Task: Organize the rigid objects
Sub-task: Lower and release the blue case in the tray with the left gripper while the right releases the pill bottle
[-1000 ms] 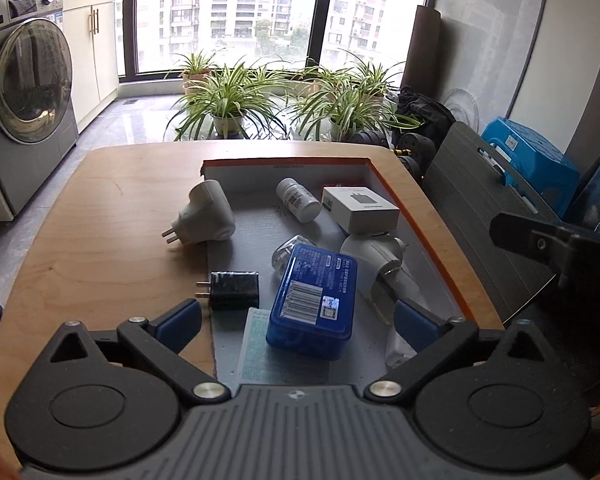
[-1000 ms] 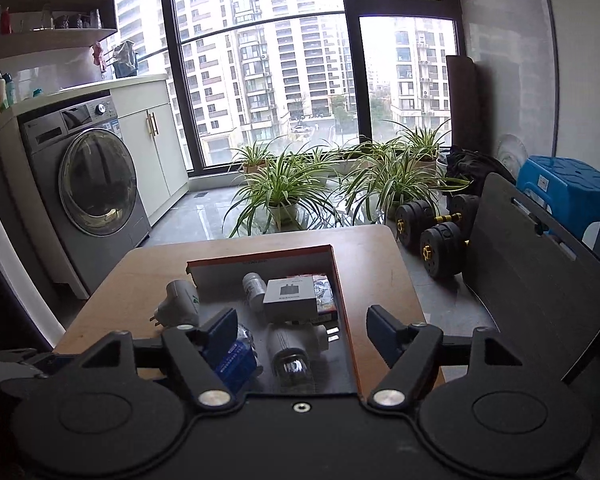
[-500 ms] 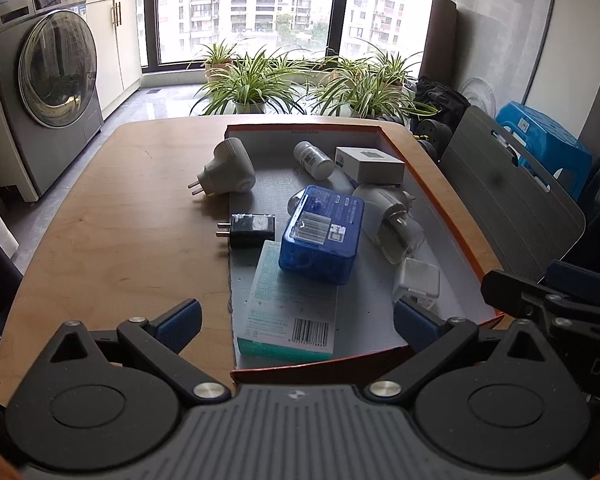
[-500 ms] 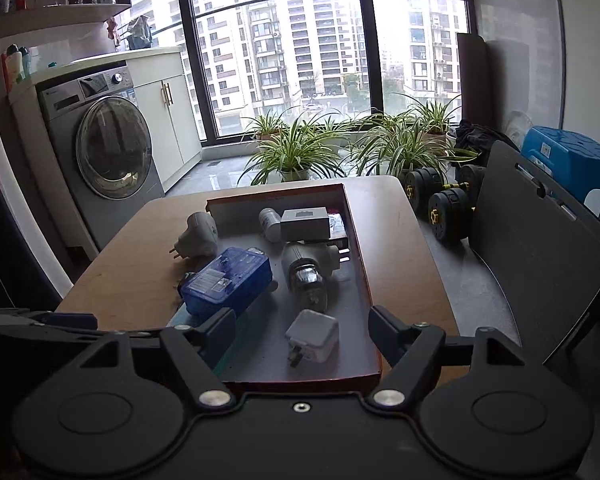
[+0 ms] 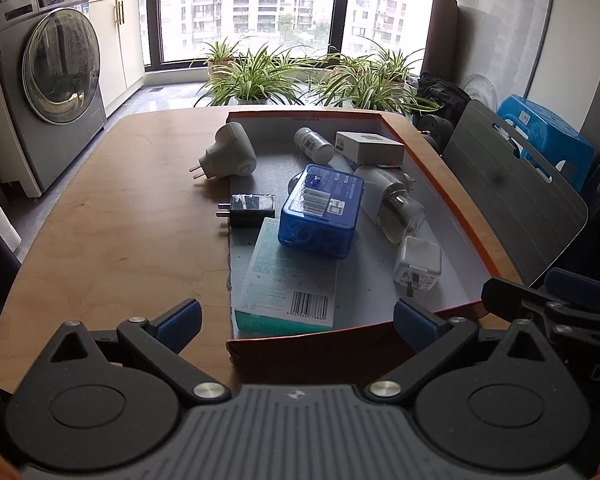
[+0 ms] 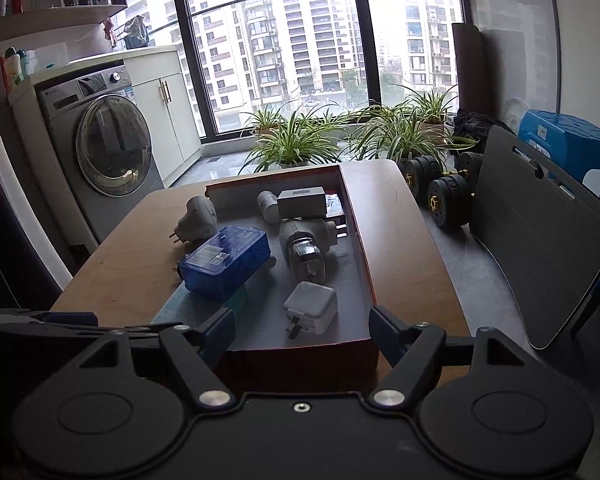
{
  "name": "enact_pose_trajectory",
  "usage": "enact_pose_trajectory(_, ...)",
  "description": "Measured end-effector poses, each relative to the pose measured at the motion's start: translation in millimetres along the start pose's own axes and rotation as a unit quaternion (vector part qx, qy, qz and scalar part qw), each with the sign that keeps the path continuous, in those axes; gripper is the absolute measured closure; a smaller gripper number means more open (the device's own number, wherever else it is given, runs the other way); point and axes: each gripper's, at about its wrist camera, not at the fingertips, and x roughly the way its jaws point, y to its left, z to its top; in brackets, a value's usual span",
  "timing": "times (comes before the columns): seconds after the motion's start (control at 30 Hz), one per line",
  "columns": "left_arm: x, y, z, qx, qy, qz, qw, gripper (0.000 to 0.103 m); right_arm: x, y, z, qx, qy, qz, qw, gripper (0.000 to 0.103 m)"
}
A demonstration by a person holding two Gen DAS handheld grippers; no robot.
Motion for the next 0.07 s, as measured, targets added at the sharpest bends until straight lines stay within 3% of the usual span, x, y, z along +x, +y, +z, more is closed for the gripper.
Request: enact_pose_trajectory(0.07,-0.2,1.4,-1.8,-0.004,0.0,-0.002,1.0,0.0,-0.4,-0.8,-2.1,0.001,0.001,0.0,1.0,0.016)
